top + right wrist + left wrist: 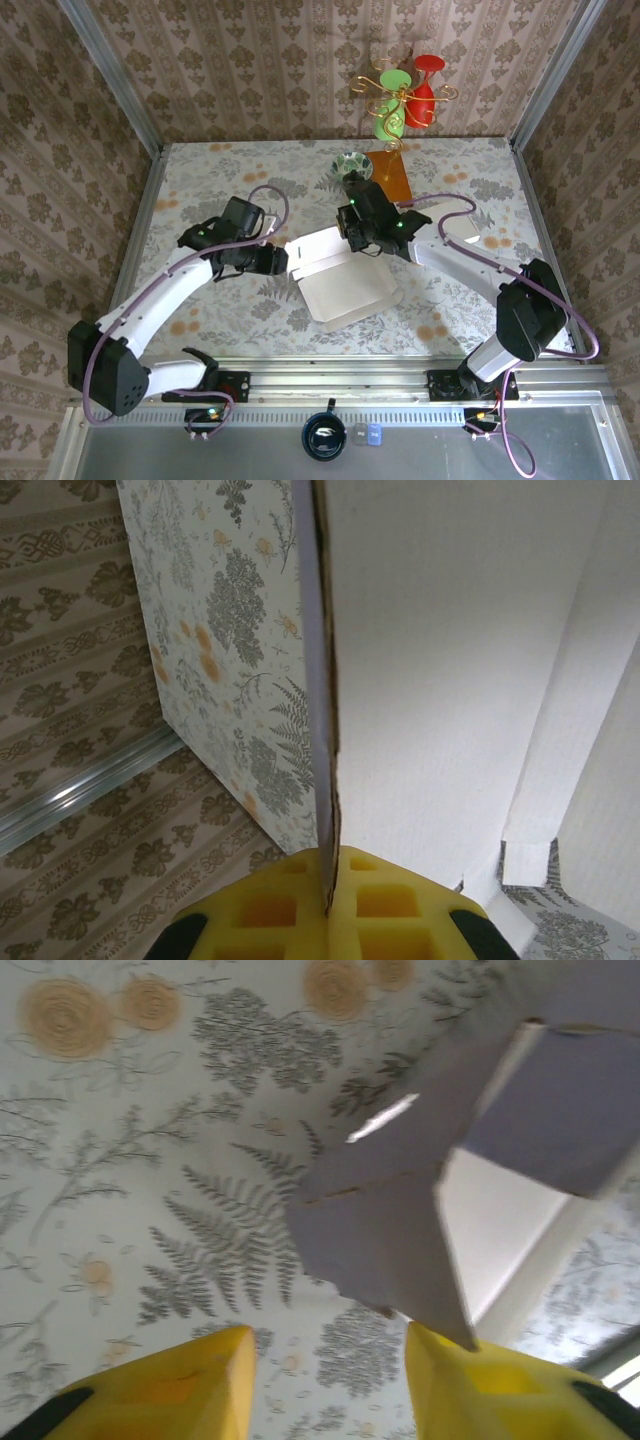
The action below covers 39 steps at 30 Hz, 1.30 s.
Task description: Fold the paper box
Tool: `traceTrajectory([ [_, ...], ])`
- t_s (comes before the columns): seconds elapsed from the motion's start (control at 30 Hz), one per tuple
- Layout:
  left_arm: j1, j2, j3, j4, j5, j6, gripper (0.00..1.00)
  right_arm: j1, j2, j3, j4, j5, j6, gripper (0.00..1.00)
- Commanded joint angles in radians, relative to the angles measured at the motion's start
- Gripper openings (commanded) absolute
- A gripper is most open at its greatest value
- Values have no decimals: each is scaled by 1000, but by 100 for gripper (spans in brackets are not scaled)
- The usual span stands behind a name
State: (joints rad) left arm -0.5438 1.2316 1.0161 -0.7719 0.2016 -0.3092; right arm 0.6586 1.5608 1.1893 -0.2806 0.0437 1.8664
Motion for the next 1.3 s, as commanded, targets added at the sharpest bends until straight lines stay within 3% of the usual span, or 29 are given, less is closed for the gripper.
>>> traceTrajectory([
  [0.0, 9, 14, -20, 11, -104, 41, 36, -7, -35, -50, 70, -4, -15, 0],
  [0.1, 28, 43, -24, 37, -109, 34, 28, -7, -24, -86, 139, -19, -34, 0],
  [0.33, 46, 68, -31, 86, -90, 26, 26, -5, 22, -151, 328, -23, -111, 0],
  [0.43, 54, 59, -41, 82, -87, 27, 27, -5, 52, -187, 464, -22, -178, 0],
  [0.63, 115, -48, -97, 85, -92, 10, 43, -8, 96, -285, 721, -31, -228, 0],
  [0.8, 201, -43, -158, 110, -12, 35, 42, -10, 130, -329, 911, -53, -296, 0],
  [1.0, 203, 6, -176, 152, -11, 40, 39, -10, 190, -372, 1120, -93, -277, 0],
  [1.27, 203, 1, -177, 155, -50, 72, 39, -11, 171, -440, 1217, -98, -296, 0],
])
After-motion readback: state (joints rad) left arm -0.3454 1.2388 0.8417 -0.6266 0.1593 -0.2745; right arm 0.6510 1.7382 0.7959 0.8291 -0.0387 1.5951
